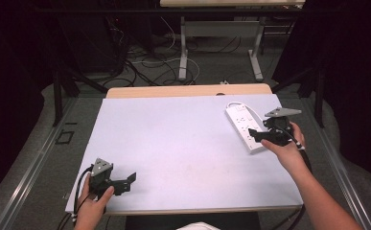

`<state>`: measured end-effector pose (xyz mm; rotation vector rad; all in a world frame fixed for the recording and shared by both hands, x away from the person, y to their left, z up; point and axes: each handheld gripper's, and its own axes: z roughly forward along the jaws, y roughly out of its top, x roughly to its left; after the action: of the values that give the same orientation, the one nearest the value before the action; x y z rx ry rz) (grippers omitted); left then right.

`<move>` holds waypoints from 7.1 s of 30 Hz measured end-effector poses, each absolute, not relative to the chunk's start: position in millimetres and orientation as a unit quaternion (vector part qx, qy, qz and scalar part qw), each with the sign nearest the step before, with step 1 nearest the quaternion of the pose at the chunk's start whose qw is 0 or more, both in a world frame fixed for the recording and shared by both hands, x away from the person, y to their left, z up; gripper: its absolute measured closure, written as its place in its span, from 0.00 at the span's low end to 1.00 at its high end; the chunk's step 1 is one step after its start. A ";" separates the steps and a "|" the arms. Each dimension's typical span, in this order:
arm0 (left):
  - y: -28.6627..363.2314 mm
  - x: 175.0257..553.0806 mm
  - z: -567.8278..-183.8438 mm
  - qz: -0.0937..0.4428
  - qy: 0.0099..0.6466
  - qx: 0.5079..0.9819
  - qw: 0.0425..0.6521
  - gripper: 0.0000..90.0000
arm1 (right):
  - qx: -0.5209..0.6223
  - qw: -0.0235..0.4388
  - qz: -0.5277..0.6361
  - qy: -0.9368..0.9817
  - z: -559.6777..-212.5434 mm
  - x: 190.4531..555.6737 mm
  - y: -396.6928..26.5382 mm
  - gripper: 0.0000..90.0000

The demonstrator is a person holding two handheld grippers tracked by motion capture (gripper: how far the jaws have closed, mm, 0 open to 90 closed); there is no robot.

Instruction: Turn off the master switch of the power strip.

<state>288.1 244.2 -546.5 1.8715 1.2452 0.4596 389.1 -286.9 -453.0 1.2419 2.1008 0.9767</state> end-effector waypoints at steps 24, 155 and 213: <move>244.7 288.9 -547.1 0.182 0.494 0.744 0.412 0.01 | 0.469 0.245 0.343 0.776 -441.5 421.7 -282.0 0.36; 252.9 280.5 -552.5 0.181 0.527 0.724 0.406 0.01 | 0.548 0.215 0.276 0.760 -524.3 581.4 -267.7 1.00; 244.0 284.4 -549.8 0.175 0.490 0.750 0.410 0.01 | 0.563 0.188 0.268 0.759 -502.6 548.2 -267.8 0.36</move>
<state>284.4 244.0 -549.8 1.8878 1.2330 0.4411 548.2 -267.8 -502.6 1.5853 2.1343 0.7541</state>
